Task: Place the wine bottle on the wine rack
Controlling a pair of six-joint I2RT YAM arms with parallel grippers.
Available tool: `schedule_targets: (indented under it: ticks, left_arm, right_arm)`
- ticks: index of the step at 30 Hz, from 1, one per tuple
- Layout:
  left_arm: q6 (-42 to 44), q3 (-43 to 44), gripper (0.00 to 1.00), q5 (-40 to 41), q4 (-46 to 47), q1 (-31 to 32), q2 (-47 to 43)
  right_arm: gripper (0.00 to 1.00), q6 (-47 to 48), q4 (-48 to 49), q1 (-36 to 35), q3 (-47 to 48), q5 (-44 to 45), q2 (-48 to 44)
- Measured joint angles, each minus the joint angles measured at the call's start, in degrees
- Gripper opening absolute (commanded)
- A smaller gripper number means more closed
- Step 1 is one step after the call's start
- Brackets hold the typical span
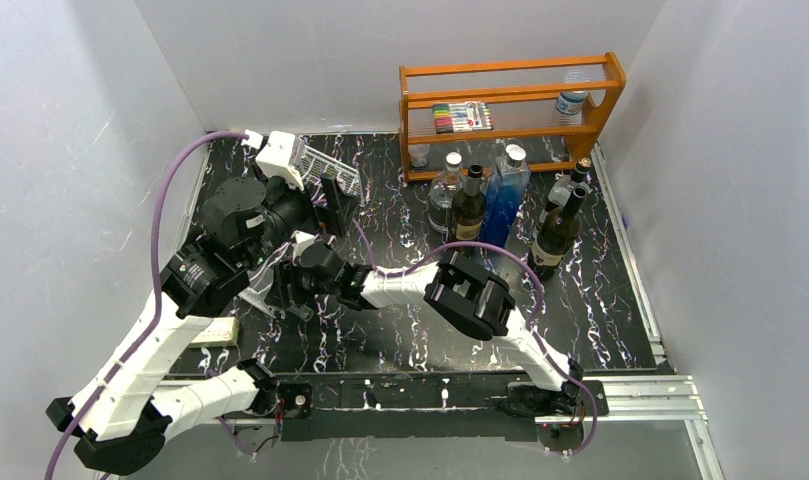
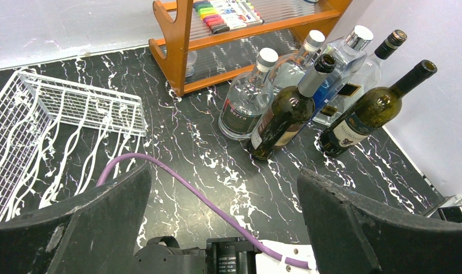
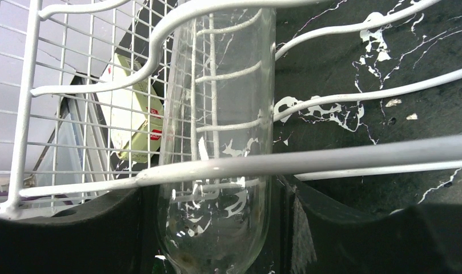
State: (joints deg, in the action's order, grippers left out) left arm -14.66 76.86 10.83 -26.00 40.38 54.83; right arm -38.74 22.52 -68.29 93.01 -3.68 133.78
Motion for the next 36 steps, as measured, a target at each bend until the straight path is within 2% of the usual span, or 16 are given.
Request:
schedule_targets:
  ticks: [6,14,23,30,36]
  left_arm:
    - [-0.4,0.0,0.98,-0.4,0.0,0.0,0.4]
    - [-0.4,0.0,0.98,-0.5,0.0,0.0,0.5]
    - [-0.4,-0.2,0.98,-0.5,0.0,0.0,0.4]
    - [-0.3,-0.2,0.98,-0.5,-0.5,0.0,0.3]
    - [-0.3,-0.2,0.98,-0.5,-0.7,0.0,0.1]
  right_arm:
    - [0.86,-1.4,0.4,0.0,0.0,-0.1,0.1]
    - [0.91,-1.9,2.4,0.1,-0.9,-0.4,-0.2]
    - [0.93,-0.3,0.8,0.6,-8.5,-1.3,-5.7]
    - [0.84,0.8,-0.7,0.8,-15.4,-4.0,-12.6]
    - [0.68,1.8,-1.8,0.8,-20.1,-7.1,-16.1]
